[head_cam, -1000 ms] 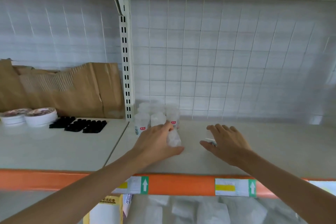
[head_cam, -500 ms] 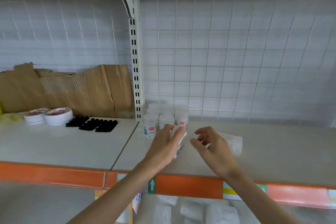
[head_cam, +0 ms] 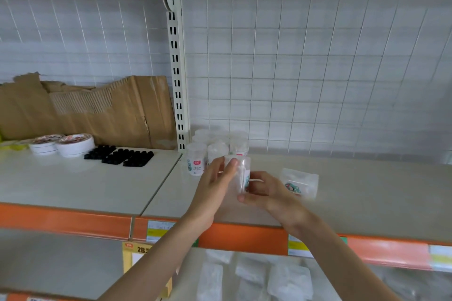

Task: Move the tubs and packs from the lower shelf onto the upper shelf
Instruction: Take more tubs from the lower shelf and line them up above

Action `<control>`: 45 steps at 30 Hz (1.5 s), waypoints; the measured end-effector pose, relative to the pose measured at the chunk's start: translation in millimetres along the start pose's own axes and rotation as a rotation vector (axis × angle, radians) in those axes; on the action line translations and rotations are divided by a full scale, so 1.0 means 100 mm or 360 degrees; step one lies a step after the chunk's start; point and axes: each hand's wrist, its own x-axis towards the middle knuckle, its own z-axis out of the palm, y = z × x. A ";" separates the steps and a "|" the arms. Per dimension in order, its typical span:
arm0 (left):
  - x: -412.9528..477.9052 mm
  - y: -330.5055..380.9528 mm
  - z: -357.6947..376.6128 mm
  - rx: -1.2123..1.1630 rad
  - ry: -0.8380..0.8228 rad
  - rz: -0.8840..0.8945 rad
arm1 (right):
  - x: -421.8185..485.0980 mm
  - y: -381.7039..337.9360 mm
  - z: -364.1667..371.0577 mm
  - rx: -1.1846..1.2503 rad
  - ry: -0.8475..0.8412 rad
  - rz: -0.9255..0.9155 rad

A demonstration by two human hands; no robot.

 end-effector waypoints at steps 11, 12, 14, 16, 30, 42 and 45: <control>0.01 -0.10 0.00 0.0161 -0.0101 -0.0013 | -0.07 0.00 0.01 -0.0318 0.0383 -0.0253; 0.01 -0.10 0.00 0.0141 -0.0098 -0.0024 | -0.07 0.00 0.01 -0.0331 0.0374 -0.0263; 0.02 -0.11 -0.01 0.0040 -0.0067 -0.0057 | -0.06 0.00 0.00 -0.0194 0.0341 -0.0228; 0.04 -0.11 -0.02 -0.0037 -0.0074 -0.0087 | -0.04 0.01 -0.04 -0.0017 0.0304 -0.0180; 0.08 -0.10 -0.05 -0.0117 -0.0217 -0.0166 | -0.02 0.03 -0.06 0.0075 0.0154 -0.0142; -0.10 -0.06 -0.25 0.1652 -0.0345 0.0213 | 0.00 0.08 -0.01 -0.0367 0.0507 -0.0111; -0.11 -0.14 -0.49 0.2052 -0.0320 0.0416 | 0.03 0.08 0.00 -0.0536 0.0518 -0.0021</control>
